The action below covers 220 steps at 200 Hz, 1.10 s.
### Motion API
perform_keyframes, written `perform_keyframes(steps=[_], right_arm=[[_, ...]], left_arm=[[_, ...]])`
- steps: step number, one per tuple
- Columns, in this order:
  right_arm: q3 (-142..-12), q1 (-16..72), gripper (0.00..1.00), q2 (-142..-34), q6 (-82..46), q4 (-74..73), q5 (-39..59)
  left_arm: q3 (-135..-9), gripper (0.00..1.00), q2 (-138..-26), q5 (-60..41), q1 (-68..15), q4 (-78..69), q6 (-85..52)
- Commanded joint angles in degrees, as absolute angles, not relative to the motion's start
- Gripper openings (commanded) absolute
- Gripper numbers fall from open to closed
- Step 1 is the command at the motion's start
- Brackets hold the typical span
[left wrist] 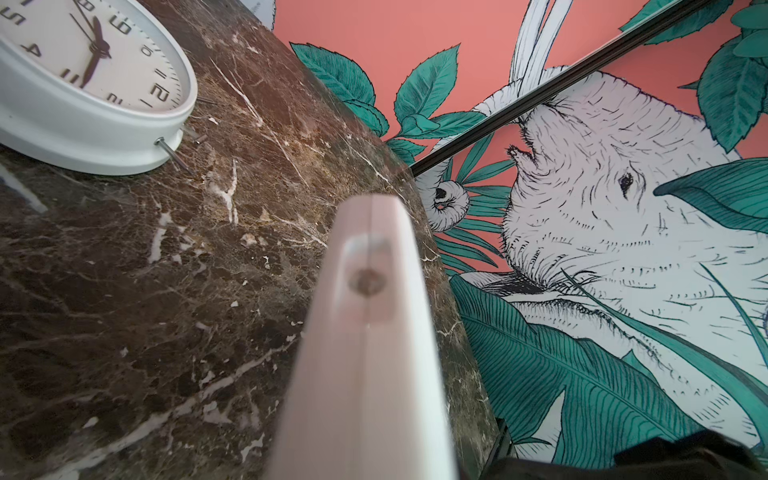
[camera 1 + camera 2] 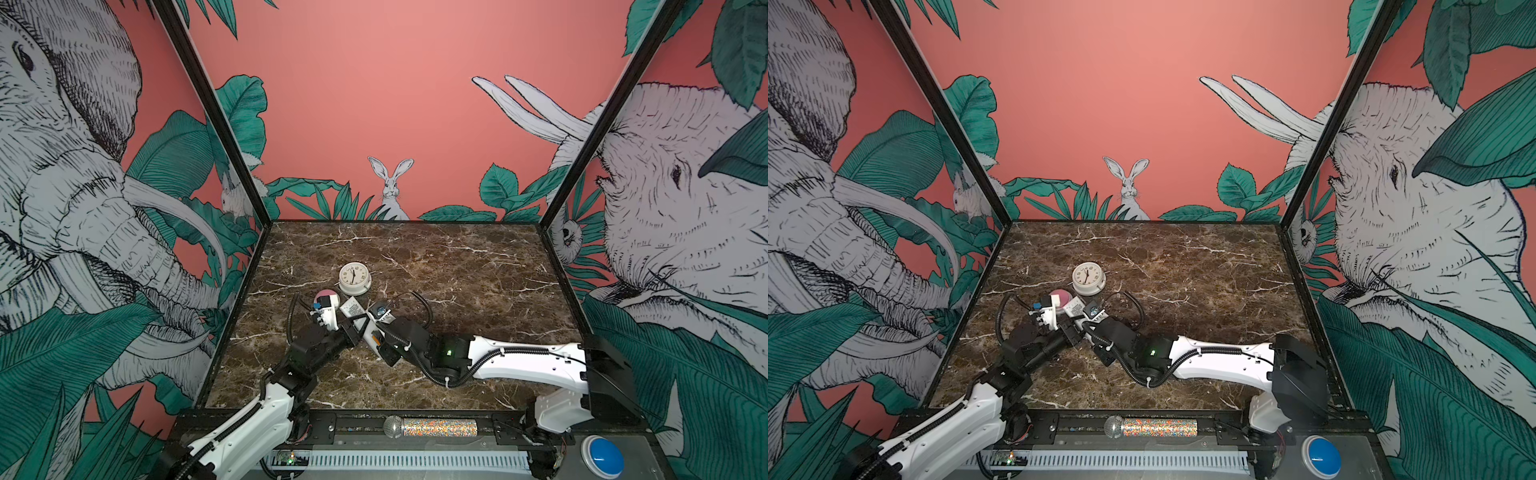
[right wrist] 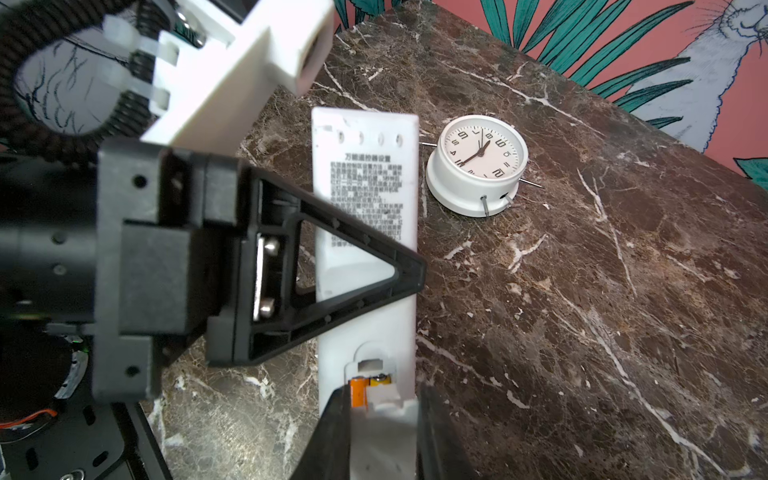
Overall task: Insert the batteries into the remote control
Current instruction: 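Carry the cover with the right gripper over the remote's battery compartment, then lower the cover onto the compartment over the orange batteries with the right gripper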
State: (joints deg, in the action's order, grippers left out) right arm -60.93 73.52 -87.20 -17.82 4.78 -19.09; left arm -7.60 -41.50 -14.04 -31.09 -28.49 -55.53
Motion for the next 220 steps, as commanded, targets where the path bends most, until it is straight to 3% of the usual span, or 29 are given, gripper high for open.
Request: perform_keyframes(steps=[1,220], right_arm=[[-61.78,74.03,0.13,-87.94,-18.65,2.07,-19.86],[-59.85,74.09,0.13,-89.56,-20.20,0.18,-20.30]], left_arm=[[-9.49,0.00,-40.59,-13.46,-31.36,-29.44,-56.07],[-8.99,0.00,-38.91,-13.22,-31.31,-29.18,-56.75]])
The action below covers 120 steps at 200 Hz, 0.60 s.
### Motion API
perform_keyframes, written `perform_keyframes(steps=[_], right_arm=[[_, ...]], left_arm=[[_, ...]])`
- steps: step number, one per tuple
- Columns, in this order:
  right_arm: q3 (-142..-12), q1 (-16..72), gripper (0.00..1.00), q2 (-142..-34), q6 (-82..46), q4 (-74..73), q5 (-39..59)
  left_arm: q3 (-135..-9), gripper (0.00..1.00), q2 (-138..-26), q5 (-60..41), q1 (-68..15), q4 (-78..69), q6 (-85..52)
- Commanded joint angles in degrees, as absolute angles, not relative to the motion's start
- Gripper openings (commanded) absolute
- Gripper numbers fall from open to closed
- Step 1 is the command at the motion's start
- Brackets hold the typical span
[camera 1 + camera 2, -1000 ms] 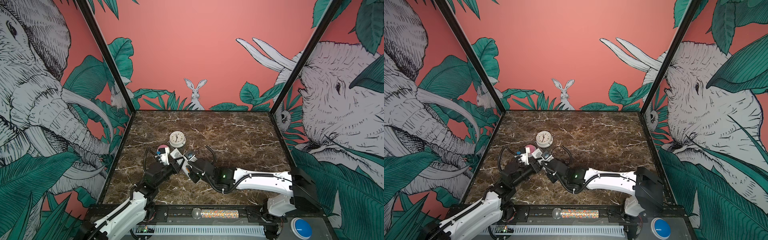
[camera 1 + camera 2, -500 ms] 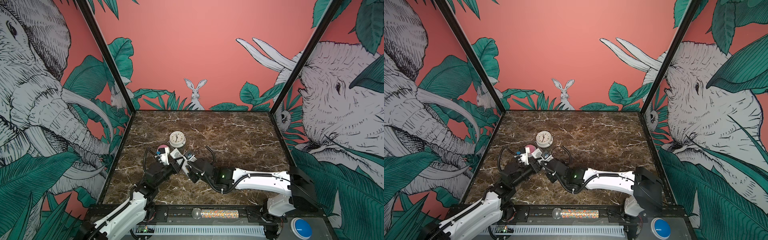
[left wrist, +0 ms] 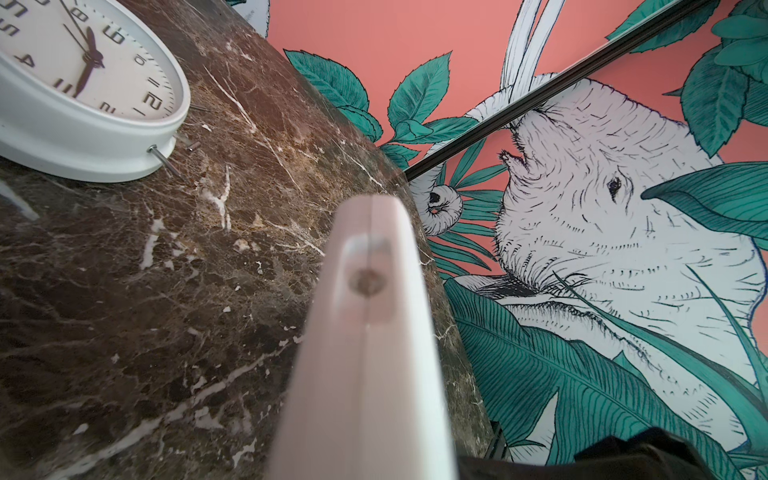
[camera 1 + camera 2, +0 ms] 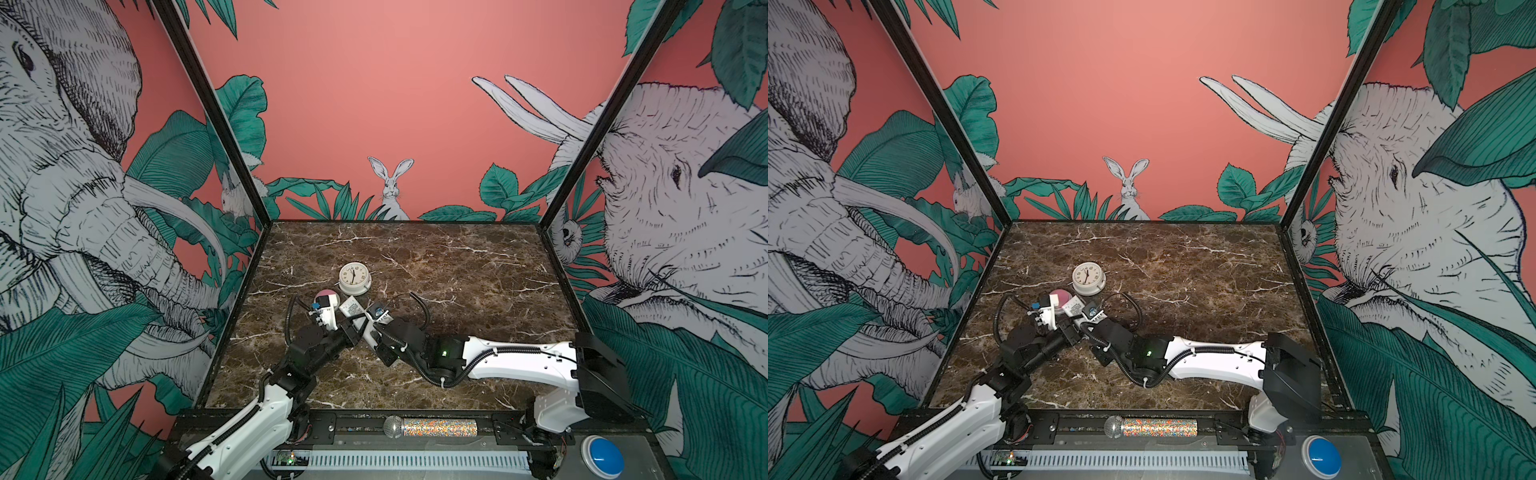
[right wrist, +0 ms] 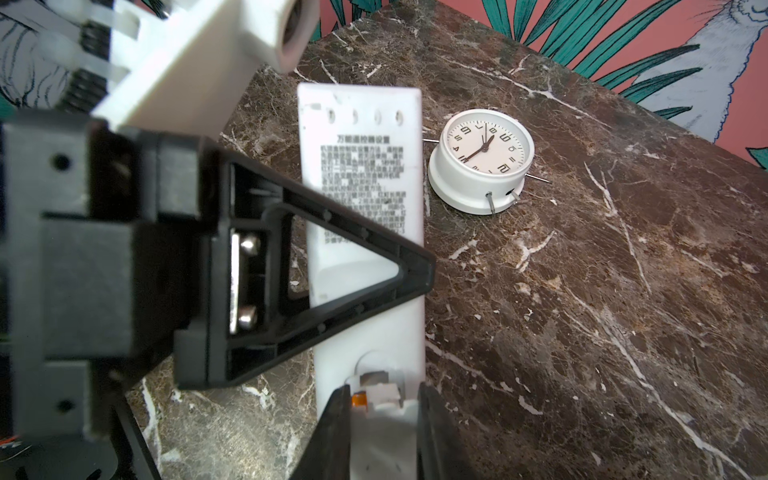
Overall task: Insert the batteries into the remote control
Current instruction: 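Lower the cover onto the compartment over the orange batteries with the right gripper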
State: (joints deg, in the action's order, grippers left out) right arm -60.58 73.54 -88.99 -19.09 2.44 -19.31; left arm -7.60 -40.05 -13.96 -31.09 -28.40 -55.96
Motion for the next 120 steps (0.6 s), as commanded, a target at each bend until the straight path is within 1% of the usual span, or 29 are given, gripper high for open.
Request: perform_keyframes(steps=[1,120], right_arm=[[-59.81,74.09,0.13,-89.56,-20.16,0.18,-20.30],[-58.71,74.09,0.13,-90.09,-20.76,-0.26,-19.87]], left_arm=[[-9.02,0.00,-38.92,-13.20,-31.30,-29.18,-56.76],[-8.97,0.00,-38.42,-13.05,-31.35,-28.86,-56.78]])
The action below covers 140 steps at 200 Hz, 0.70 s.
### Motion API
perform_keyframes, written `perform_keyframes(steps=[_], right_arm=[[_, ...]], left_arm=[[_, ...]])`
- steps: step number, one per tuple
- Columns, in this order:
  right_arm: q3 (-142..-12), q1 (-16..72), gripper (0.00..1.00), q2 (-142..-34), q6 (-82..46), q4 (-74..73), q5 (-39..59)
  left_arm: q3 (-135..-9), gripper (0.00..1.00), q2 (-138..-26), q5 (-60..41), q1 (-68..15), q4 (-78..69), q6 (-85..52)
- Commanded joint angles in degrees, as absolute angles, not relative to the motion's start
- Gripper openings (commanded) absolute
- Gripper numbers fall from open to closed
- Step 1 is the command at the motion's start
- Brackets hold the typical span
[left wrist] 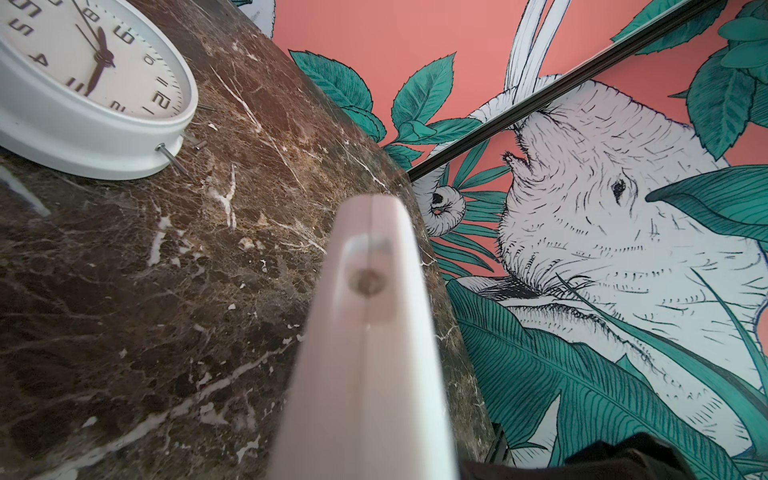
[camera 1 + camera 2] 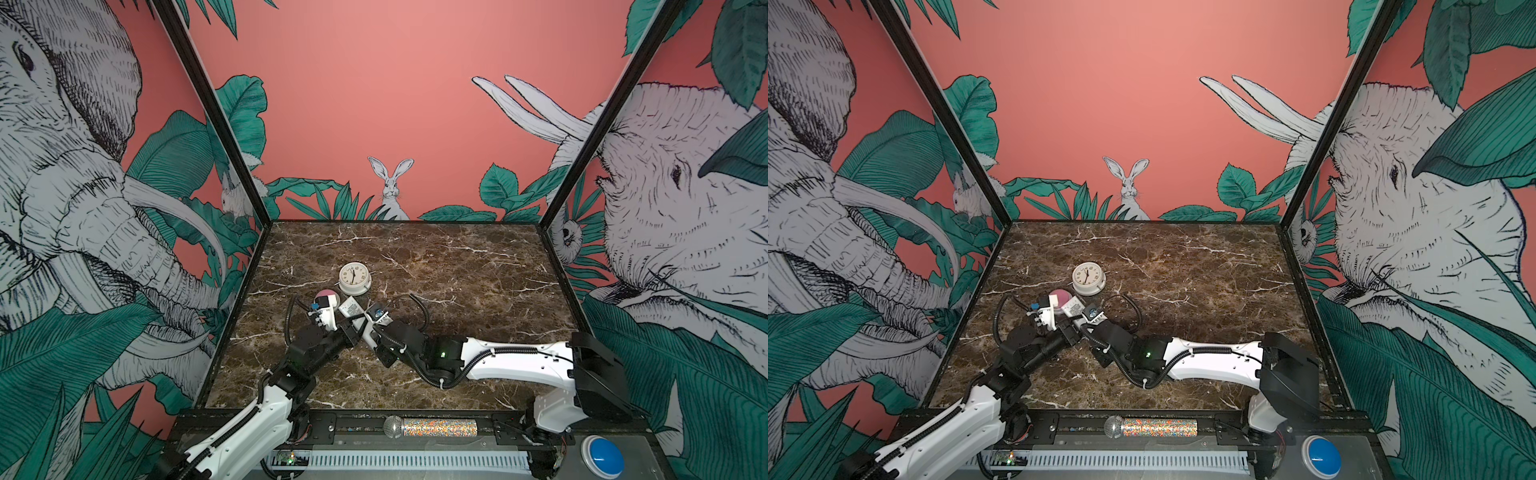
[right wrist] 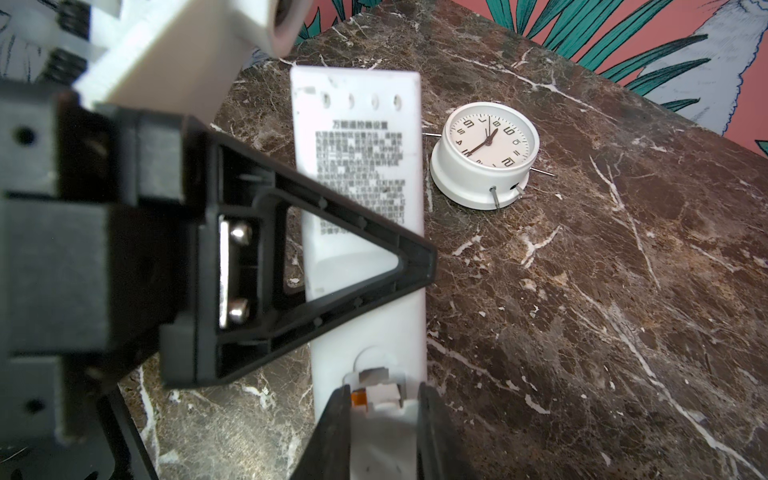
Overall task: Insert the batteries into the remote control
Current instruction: 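Lower the cover onto the compartment over the orange batteries with the right gripper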
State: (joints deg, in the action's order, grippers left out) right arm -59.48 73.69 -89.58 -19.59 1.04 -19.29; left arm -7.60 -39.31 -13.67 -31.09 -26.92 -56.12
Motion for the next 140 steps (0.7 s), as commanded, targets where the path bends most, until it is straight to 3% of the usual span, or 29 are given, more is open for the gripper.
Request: perform_keyframes(steps=[1,51,140], right_arm=[[-58.71,74.09,0.13,-90.13,-20.80,-0.26,-19.86],[-58.71,74.09,0.15,-90.62,-21.08,-0.53,-19.51],[-59.01,74.14,0.29,-91.03,-21.09,-0.62,-19.01]], left_arm=[[-8.97,0.00,-38.41,-13.03,-31.36,-28.84,-56.82],[-8.92,0.00,-38.29,-13.01,-31.33,-28.76,-56.83],[-8.88,0.00,-38.18,-13.00,-31.30,-28.73,-56.78]])
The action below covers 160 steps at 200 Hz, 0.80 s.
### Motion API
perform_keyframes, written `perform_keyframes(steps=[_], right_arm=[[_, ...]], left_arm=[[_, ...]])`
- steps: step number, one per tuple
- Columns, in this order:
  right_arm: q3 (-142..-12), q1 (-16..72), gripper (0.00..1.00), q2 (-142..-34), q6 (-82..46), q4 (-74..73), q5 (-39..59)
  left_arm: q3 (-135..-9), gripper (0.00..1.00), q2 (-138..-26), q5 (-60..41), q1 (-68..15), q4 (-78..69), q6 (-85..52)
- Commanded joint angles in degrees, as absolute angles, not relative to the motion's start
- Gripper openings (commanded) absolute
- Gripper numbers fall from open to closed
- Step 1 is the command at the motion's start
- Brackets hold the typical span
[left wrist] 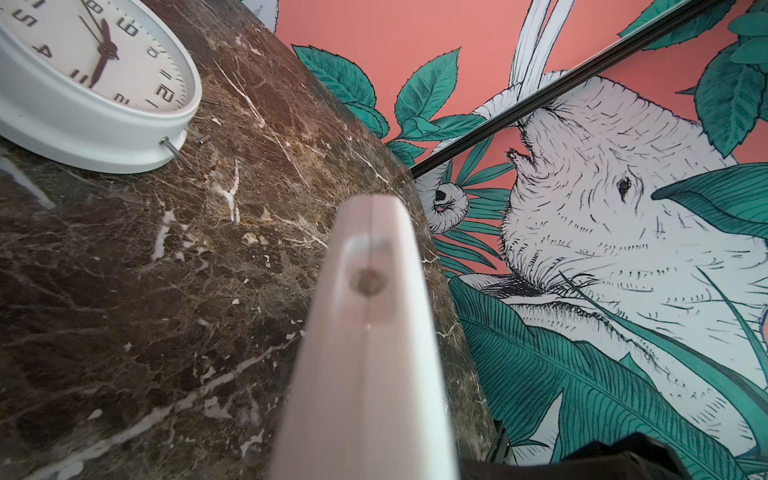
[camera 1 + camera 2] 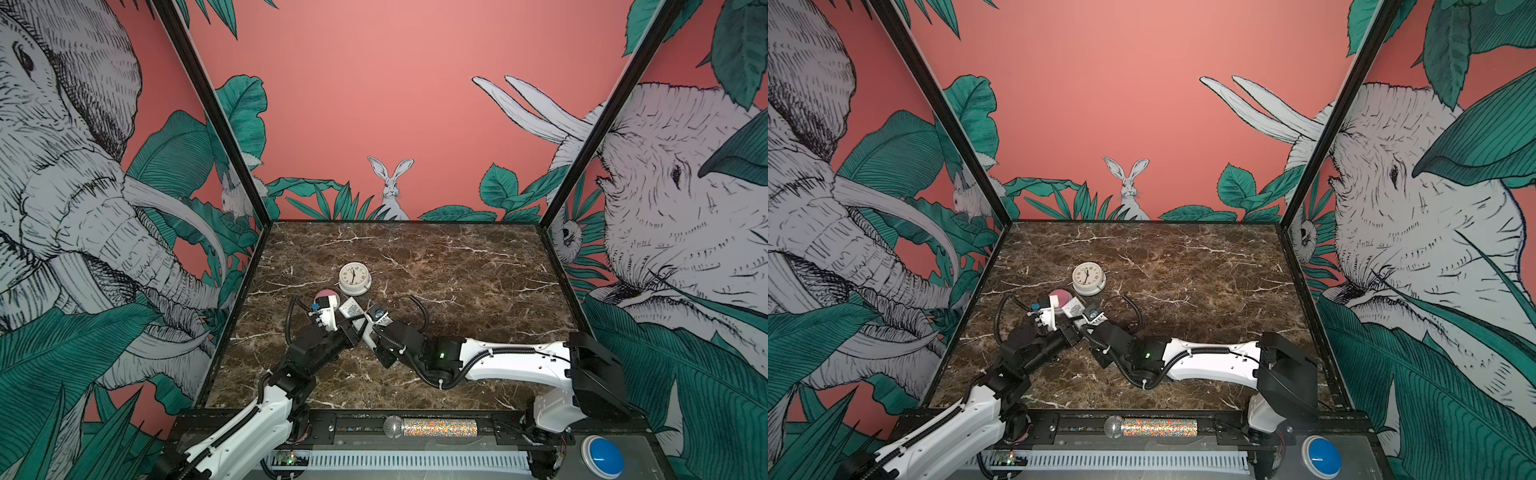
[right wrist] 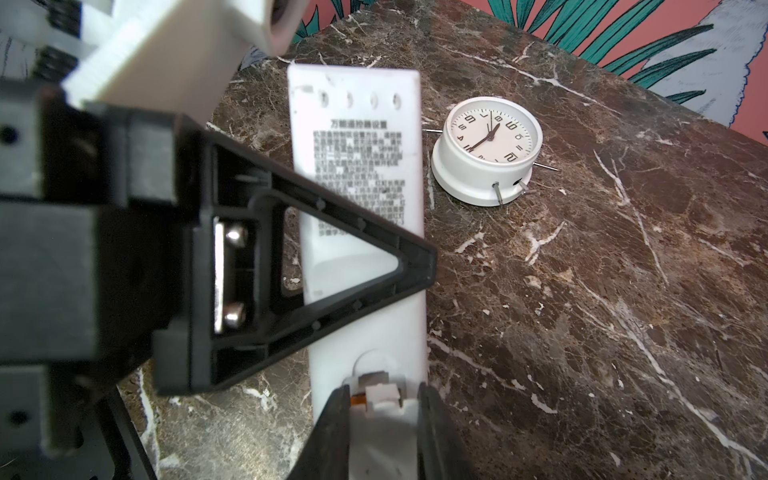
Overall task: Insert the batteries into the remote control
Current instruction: 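Lower the cover onto the compartment over the orange batteries with the right gripper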
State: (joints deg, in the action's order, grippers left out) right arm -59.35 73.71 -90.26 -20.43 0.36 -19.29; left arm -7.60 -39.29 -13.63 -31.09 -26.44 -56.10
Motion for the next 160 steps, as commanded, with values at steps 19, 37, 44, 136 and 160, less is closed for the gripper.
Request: perform_keyframes(steps=[19,37,44,136,160], right_arm=[[-59.15,74.07,0.32,-91.14,-21.03,-0.70,-18.90],[-59.15,74.09,0.35,-91.14,-21.06,-0.81,-18.85],[-59.14,74.09,0.36,-91.14,-21.03,-0.79,-18.81],[-60.55,74.11,0.54,-90.97,-19.91,0.59,-17.85],[-60.93,74.05,0.60,-90.23,-19.38,1.46,-17.75]], left_arm=[[-8.80,0.00,-38.21,-12.98,-31.30,-28.73,-56.73],[-8.79,0.00,-38.23,-12.96,-31.34,-28.74,-56.78],[-8.82,0.00,-38.30,-13.05,-31.36,-28.76,-56.78],[-8.79,0.00,-38.32,-12.93,-31.39,-28.56,-56.69],[-8.79,0.00,-38.32,-12.95,-31.27,-28.48,-56.52]])
